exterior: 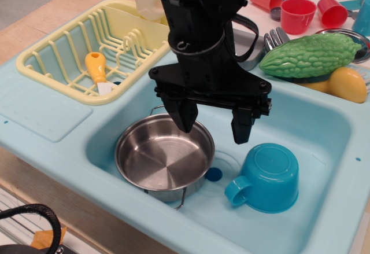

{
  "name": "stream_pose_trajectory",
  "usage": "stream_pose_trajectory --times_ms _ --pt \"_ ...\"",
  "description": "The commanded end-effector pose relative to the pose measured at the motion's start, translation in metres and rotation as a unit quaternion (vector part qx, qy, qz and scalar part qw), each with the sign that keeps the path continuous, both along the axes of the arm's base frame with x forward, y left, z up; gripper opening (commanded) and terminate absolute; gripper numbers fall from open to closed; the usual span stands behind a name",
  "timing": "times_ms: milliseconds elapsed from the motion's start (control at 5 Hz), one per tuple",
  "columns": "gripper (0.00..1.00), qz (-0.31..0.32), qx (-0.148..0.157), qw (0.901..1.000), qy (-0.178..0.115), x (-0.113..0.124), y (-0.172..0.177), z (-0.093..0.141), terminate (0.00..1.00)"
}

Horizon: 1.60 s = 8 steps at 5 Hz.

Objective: Put pot or pan from sink into drying rack

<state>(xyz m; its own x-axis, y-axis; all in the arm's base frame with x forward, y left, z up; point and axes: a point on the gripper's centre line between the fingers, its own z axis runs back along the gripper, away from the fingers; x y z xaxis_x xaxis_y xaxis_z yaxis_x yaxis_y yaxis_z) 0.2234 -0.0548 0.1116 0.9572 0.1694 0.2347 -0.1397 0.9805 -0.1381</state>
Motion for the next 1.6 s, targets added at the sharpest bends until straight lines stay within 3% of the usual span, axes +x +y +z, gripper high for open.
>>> stream_pose_trajectory --times_ms 0,200,1000,1200,1400 --pt "1.0 0.0 0.0 1.0 0.0 0.0 0.0 0.0 0.0" --pt "1.0 0.024 0.017 0.9994 0.02 -0.003 -0.003 -0.008 0.0" --pt "1.0 0.035 -0.018 0.9971 0.066 -0.004 -0.003 -0.05 0.0" --pt "0.0 0.041 -0.019 0.9971 0.061 -0.008 -0.002 -0.057 0.0" --pt "0.0 0.035 -0.024 0.9964 0.073 -0.007 -0.001 -0.06 0.0"
